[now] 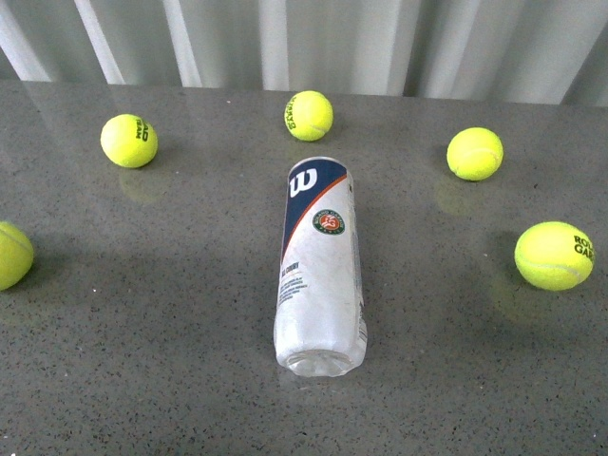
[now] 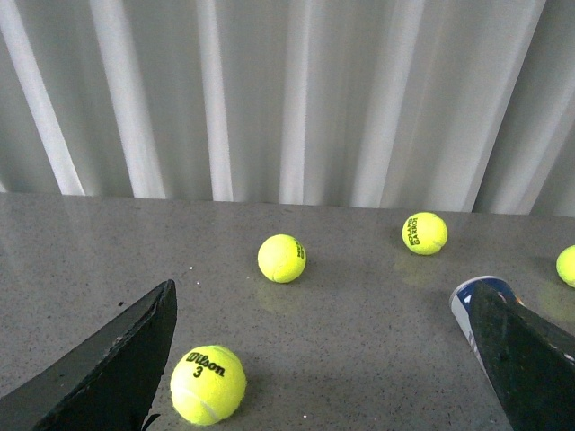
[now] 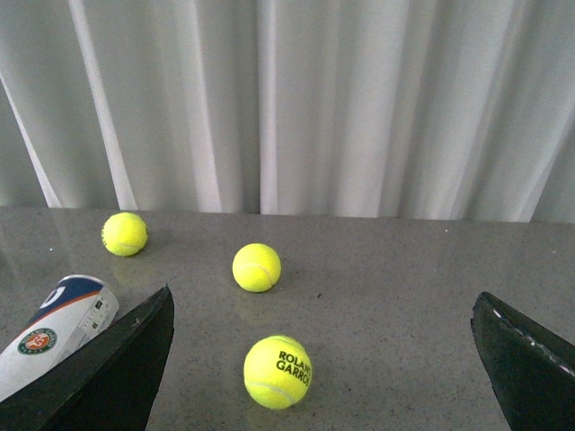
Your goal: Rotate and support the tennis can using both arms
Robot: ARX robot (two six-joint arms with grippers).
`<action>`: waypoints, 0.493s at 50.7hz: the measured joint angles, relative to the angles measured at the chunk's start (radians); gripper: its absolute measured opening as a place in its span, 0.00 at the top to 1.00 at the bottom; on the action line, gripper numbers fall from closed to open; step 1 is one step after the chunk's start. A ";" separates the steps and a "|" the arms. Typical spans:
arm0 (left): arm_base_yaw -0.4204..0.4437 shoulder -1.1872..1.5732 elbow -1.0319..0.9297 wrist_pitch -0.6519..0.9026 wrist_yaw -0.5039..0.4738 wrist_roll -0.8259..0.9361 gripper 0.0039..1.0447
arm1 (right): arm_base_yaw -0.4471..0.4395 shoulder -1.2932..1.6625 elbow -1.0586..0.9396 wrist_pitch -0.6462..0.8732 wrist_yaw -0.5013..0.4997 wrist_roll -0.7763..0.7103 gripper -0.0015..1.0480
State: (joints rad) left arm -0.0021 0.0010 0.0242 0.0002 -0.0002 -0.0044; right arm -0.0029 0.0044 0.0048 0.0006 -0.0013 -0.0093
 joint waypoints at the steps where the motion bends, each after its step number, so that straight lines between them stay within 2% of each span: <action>1: 0.000 0.000 0.000 0.000 0.000 0.000 0.06 | 0.000 0.000 0.000 0.000 0.000 0.000 0.07; 25: 0.000 0.000 0.000 0.000 0.000 0.000 0.06 | 0.000 0.000 0.000 0.000 0.000 0.000 0.07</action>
State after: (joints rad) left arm -0.0021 0.0010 0.0242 0.0002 -0.0002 -0.0044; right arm -0.0029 0.0044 0.0048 0.0006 -0.0013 -0.0093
